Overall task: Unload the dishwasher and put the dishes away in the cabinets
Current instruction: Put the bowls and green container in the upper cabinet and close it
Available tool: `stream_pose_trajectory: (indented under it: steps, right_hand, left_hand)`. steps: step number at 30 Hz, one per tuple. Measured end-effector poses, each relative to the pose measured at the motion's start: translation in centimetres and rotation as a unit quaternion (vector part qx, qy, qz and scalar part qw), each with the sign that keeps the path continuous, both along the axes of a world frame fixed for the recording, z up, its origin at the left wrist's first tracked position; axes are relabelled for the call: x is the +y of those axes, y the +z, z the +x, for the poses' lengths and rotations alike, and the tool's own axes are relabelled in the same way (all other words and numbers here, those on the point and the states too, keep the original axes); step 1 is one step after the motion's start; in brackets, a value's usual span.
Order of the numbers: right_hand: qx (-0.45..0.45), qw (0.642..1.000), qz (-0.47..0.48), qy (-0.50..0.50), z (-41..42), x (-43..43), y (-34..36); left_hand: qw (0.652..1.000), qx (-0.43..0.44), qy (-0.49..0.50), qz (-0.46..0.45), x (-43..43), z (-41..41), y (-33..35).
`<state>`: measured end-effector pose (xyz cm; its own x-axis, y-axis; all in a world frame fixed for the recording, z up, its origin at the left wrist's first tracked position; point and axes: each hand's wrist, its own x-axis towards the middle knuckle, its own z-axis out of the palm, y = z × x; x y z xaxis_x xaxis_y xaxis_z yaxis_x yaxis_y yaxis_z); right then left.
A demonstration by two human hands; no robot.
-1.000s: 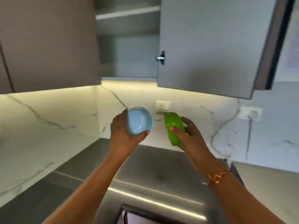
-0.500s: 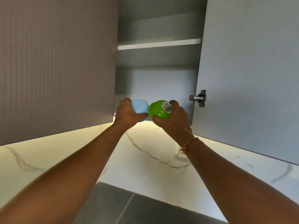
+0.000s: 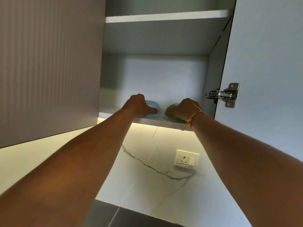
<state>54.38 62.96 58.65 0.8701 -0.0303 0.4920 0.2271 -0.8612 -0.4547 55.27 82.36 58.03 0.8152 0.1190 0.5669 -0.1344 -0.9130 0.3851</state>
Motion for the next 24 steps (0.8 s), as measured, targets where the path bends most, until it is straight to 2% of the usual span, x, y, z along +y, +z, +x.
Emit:
stream_pose_trajectory:
  steps: [4, 8, 11, 14, 17, 20, 22, 24]
  right_hand:
    - [0.017, 0.999, -0.035, -0.006, 1.4, 0.0, 0.0]
    - [0.024, 0.998, -0.056, -0.005, 2.5, 0.1, 0.1]
    - [0.039, 0.998, -0.042, -0.003, 3.3, -0.2, 0.2]
    - [0.048, 0.999, -0.013, -0.01, 4.3, -0.4, 0.2]
    - [0.025, 0.997, -0.016, -0.07, 5.5, 0.1, -0.4]
    - [-0.055, 0.987, -0.063, -0.139, 5.7, 0.5, -0.8]
    - [-0.063, 0.985, -0.096, -0.127, 5.6, 0.5, -0.5]
    - [-0.028, 0.989, -0.111, -0.093, 5.5, 0.4, -0.3]
  left_hand:
    - [1.0, 0.017, -0.004, 0.02, -0.6, 1.5, 0.2]
    - [1.0, 0.016, -0.02, -0.011, -1.3, 2.9, -0.2]
    - [0.999, 0.029, -0.025, -0.002, -1.8, 4.2, -0.4]
    - [0.999, 0.006, -0.033, 0.013, -1.9, 5.1, -0.6]
    - [0.996, -0.05, -0.004, 0.074, -1.9, 5.5, -0.6]
    - [0.988, -0.04, -0.022, 0.146, -2.0, 5.5, -0.3]
    - [0.984, -0.023, -0.047, 0.172, -2.0, 5.5, -0.2]
    - [0.982, -0.005, -0.065, 0.179, -2.0, 5.6, -0.2]
